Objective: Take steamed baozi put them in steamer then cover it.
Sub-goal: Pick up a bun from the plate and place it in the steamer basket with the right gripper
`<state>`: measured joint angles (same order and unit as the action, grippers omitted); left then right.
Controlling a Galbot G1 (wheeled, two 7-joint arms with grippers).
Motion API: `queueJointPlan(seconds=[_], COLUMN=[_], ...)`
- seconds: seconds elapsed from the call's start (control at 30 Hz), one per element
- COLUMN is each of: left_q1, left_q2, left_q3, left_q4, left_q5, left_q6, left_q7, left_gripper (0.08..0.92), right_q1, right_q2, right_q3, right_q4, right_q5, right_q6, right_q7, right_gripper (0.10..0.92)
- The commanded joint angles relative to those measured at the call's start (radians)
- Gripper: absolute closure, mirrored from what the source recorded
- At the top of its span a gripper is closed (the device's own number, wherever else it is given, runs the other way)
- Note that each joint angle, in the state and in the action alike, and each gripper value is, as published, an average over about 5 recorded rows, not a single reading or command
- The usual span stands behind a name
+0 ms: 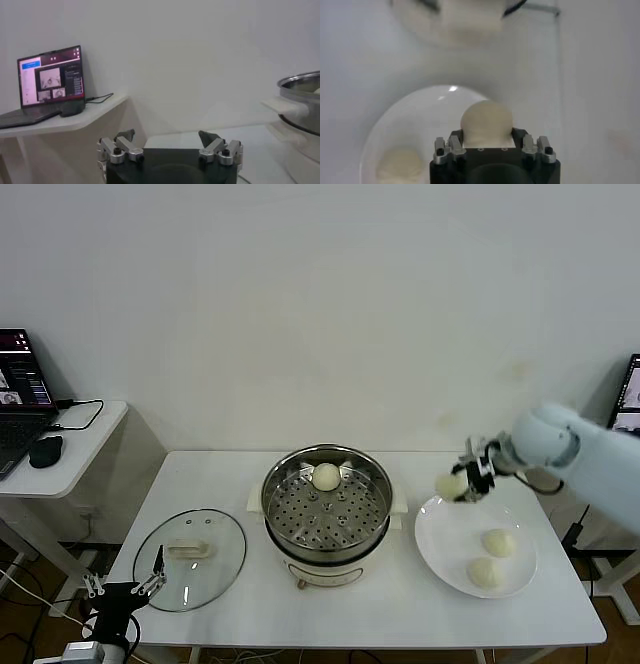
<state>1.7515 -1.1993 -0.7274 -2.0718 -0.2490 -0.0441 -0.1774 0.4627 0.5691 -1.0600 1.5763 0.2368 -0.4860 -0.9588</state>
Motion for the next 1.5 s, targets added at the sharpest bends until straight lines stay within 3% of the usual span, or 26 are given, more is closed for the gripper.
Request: queueJointPlan(seconds=[0.03, 0.3, 0.67, 1.33, 1.5], left_q1=[-0.002, -0.011, -0.020, -0.030, -0.033], left_q2=[-0.002, -0.012, -0.021, -0.024, -0.025], left_q3=[-0.012, -0.020, -0.025, -0.015, -0.013], left_q4=[-0.003, -0.004, 0.004, 0.027, 0.030], left_q5=[-0.002, 0.009, 0.038, 0.043, 0.043], left_q6=[-0.003, -0.005, -0.017, -0.031, -0.032], left_q7=[-0.003, -0.003, -0.002, -0.003, -0.002], left_gripper=[0.177, 0.177, 0.177, 0.177, 0.177], right_q1=[0.277, 0.169, 0.047, -0.049, -0.052], right_q2=[0.176, 0.423, 0.669, 0.742, 0.730], right_q3=[-0.169, -0.147, -0.176, -0.184, -0.177], right_q4=[0.059, -0.028, -0.172, -0.279, -0.278], right_q5=[0.251, 0.369, 0.380, 0.327, 0.301], right_q6=[-0.126, -0.199, -0.243, -0.241, -0.241], right_q7=[0.053, 0.140, 0.236, 0.238, 0.213], right_gripper=[0.423, 0.421, 0.414, 0.414, 0.367])
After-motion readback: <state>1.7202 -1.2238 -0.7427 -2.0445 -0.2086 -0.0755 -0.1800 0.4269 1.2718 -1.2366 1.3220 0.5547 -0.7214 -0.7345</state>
